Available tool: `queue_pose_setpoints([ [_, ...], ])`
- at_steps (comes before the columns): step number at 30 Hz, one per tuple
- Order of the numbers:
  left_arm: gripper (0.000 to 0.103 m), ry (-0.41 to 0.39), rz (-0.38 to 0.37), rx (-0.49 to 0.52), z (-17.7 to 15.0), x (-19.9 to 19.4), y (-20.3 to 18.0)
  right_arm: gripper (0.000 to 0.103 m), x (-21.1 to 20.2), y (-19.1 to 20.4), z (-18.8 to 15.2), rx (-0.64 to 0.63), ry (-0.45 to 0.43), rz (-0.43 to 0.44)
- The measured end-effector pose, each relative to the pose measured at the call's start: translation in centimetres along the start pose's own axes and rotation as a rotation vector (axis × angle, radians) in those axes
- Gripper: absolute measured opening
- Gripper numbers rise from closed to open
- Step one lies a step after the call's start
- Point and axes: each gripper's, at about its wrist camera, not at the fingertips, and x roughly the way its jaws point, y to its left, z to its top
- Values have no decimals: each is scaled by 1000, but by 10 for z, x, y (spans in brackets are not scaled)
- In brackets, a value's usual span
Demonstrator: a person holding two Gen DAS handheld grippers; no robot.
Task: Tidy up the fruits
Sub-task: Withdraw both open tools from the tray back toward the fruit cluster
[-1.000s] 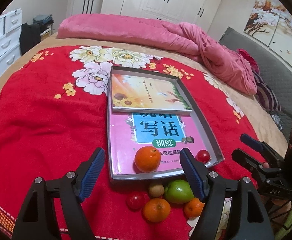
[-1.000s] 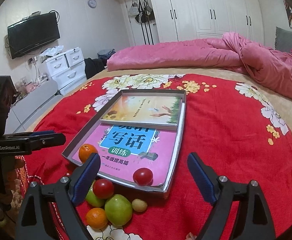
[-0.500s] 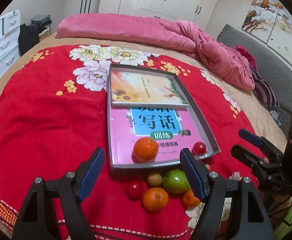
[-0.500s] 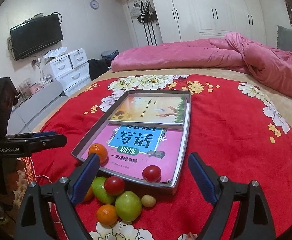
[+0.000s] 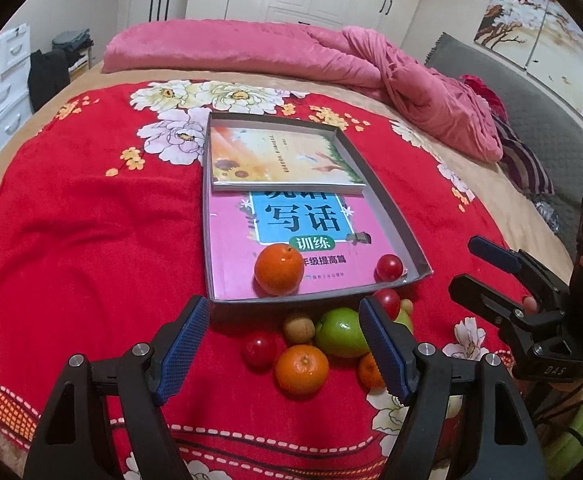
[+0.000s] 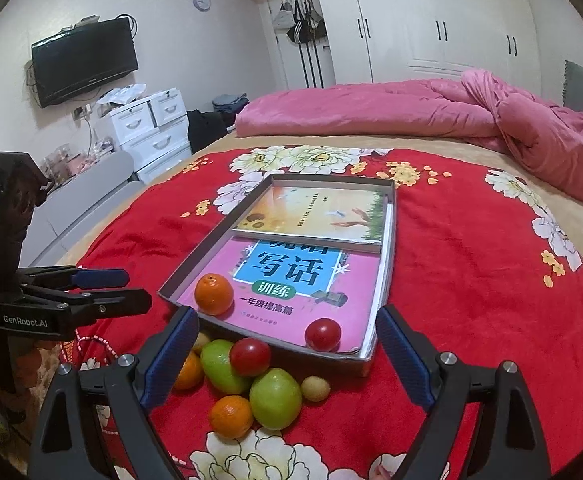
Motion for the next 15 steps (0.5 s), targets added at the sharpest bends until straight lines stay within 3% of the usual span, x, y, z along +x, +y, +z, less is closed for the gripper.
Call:
queue_pose_setpoints([
  [15,78,25,8,22,-14,-7,0,94,-4,10,-5,-20,3,0],
])
